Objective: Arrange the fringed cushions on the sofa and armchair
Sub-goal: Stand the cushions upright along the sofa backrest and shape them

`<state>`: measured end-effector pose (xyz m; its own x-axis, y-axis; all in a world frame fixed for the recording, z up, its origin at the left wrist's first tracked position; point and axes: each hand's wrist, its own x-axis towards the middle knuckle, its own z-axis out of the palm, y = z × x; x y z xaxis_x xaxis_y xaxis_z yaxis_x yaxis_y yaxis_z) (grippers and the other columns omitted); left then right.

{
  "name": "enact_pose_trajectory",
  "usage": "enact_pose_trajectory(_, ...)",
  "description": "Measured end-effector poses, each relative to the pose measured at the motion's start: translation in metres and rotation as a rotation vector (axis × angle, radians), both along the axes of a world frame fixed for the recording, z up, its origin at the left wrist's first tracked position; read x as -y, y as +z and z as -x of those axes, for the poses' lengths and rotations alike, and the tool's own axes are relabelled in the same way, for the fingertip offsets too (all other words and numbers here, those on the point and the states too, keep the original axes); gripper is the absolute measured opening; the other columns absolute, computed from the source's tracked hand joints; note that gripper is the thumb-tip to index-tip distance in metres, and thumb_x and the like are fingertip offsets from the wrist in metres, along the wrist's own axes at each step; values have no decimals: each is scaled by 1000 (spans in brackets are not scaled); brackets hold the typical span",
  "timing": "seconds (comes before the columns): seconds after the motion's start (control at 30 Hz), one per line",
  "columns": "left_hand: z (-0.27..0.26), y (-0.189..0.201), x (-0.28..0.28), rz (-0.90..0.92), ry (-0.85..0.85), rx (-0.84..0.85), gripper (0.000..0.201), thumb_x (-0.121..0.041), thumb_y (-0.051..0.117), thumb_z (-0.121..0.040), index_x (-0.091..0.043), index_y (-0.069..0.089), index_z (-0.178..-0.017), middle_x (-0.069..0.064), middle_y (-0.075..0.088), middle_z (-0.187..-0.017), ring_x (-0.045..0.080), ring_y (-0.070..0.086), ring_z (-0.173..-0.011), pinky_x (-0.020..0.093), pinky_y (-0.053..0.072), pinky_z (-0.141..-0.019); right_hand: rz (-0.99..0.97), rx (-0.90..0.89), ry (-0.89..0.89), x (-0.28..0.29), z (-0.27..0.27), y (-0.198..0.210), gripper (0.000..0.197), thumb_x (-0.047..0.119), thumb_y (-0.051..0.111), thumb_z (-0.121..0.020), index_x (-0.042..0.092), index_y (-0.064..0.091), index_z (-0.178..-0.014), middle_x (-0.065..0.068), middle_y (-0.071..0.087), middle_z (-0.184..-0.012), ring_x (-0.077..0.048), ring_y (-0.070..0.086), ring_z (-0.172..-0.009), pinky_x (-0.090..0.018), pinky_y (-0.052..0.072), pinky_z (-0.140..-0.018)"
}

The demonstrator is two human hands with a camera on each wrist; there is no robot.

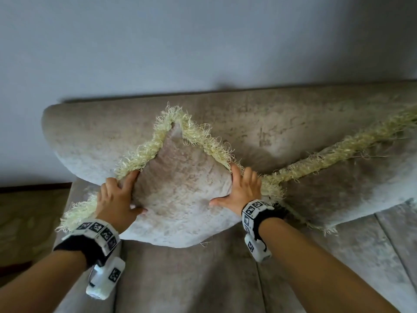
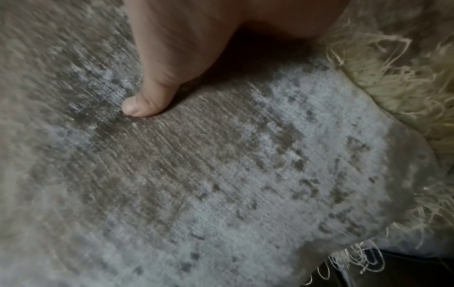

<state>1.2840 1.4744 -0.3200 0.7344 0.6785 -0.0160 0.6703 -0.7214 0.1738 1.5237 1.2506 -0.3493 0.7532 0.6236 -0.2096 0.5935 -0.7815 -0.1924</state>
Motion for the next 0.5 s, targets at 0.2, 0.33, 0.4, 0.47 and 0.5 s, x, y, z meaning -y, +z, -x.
enact_pose_trajectory(0.2, -15, -19, -22, -16, 42, 67, 114, -31, 96, -46, -31, 33, -141, 23, 39, -108, 44, 41, -97, 59, 36, -89, -197, 95, -33, -10, -1, -25, 129, 97, 59, -34, 25, 26, -136, -10, 42, -110, -27, 39, -94, -46, 36, -86)
enact_pose_trajectory(0.33, -16, -32, -29, -71, 38, 118, 112, -32, 97, -43, -24, 37, -138, 26, 41, -107, 43, 42, -95, 57, 36, -85, -222, 142, -27, -17, -6, -30, 129, 99, 56, -33, 20, 33, -132, -12, 45, -103, -28, 42, -88, -44, 38, -80)
enact_pose_trajectory(0.4, -17, -39, -30, -69, 51, 107, 111, -32, 97, -43, -22, 38, -136, 27, 41, -108, 43, 41, -97, 57, 35, -86, -214, 131, -17, -21, -7, -35, 127, 100, 53, -34, 18, 35, -129, -12, 46, -101, -27, 41, -86, -43, 37, -78)
enact_pose_trajectory(0.47, -16, -45, -31, -59, 45, 56, 109, -32, 97, -43, -20, 36, -133, 28, 41, -111, 44, 41, -99, 59, 35, -87, -191, 122, 8, -24, -6, -39, 124, 100, 53, -35, 15, 36, -124, -13, 47, -99, -27, 41, -84, -42, 36, -76)
enact_pose_trajectory(0.5, -15, -47, -32, -55, 41, 27, 109, -34, 97, -44, -19, 35, -132, 28, 41, -113, 44, 41, -100, 60, 36, -88, -177, 121, 16, -25, -5, -40, 123, 100, 53, -35, 15, 36, -122, -13, 47, -98, -27, 42, -84, -41, 36, -75)
